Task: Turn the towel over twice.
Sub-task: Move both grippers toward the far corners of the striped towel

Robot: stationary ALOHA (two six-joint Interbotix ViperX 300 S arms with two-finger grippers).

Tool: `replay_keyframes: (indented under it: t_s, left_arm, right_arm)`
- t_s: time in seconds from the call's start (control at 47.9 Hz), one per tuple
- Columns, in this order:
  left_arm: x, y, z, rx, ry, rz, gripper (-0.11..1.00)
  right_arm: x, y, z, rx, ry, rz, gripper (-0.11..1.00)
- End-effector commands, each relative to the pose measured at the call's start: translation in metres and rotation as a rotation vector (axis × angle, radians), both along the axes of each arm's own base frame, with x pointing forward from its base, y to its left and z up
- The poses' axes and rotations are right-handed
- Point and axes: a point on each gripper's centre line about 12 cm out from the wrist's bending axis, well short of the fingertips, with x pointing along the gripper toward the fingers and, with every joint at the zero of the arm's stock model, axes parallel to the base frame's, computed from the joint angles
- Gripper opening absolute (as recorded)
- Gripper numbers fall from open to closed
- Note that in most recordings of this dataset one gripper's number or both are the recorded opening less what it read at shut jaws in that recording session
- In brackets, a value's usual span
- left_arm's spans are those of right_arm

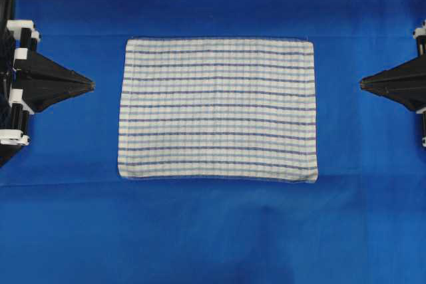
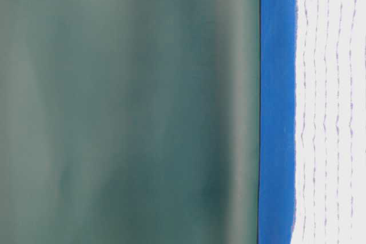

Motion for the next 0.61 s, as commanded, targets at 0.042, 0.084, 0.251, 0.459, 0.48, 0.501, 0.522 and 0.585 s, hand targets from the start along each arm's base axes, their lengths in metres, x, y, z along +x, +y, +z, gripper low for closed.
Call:
replay_keyframes:
  t_s: [0.042, 0.084, 0.251, 0.459, 0.48, 0.501, 0.522, 0.585]
  left_arm:
    - [0.002, 0.002, 0.008, -0.013, -0.026, 0.009, 0.00]
    - [0.003, 0.002, 0.007, -0.010, -0.023, 0.011, 0.00]
    - [0.008, 0.007, 0.001, -0.007, -0.006, 0.035, 0.00]
    - [0.024, 0.022, -0.020, -0.014, 0.081, 0.102, 0.00]
    - [0.025, 0.024, -0.023, -0.016, 0.088, 0.110, 0.00]
    - [0.026, 0.026, -0.025, -0.015, 0.095, 0.117, 0.00]
    - [0.028, 0.028, -0.027, -0.014, 0.101, 0.126, 0.00]
    - [0.032, 0.035, -0.034, -0.019, 0.122, 0.156, 0.01]
  right_arm:
    - [0.003, -0.004, 0.012, 0.006, -0.026, -0.017, 0.00]
    - [0.004, -0.005, 0.011, 0.006, -0.018, -0.026, 0.00]
    - [0.010, -0.020, 0.003, 0.021, 0.030, -0.095, 0.00]
    - [0.022, -0.043, -0.023, 0.070, 0.146, -0.194, 0.00]
    - [0.023, -0.046, -0.025, 0.075, 0.156, -0.205, 0.00]
    - [0.024, -0.048, -0.029, 0.080, 0.169, -0.216, 0.00]
    - [0.025, -0.051, -0.032, 0.087, 0.182, -0.227, 0.00]
    - [0.029, -0.060, -0.040, 0.105, 0.216, -0.261, 0.00]
